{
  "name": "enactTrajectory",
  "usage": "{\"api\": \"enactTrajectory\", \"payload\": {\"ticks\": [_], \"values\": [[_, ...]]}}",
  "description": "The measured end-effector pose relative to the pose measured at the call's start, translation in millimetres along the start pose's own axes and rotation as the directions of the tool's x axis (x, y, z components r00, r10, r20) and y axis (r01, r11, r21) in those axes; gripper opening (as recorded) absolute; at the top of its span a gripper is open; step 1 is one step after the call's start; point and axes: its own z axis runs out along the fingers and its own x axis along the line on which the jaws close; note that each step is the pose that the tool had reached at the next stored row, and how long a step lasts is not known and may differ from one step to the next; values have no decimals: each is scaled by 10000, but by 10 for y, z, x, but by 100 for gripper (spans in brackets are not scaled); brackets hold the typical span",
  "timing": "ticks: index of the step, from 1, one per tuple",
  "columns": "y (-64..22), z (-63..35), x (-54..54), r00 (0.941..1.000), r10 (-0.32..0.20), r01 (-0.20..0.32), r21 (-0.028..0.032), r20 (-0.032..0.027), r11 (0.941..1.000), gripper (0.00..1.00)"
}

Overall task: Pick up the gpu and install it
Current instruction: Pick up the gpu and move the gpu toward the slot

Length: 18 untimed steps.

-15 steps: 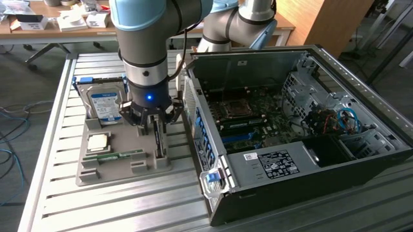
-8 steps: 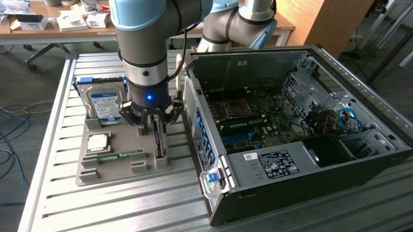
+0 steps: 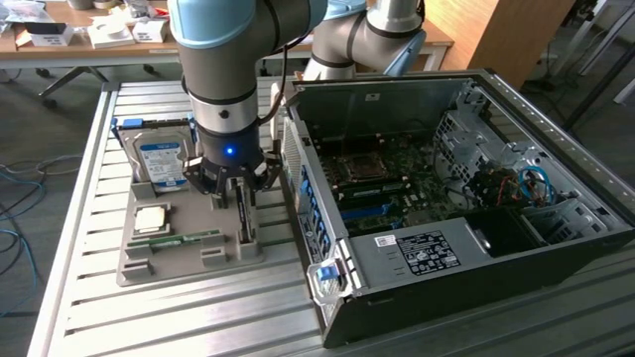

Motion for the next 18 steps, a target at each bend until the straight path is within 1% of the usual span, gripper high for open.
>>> {"api": "enactTrajectory", "payload": {"ticks": [16,18], "values": [[-7,0,-1,10000,0,0,0,0,10000,49],[-7,0,-1,10000,-1,1,1,0,10000,47]]}}
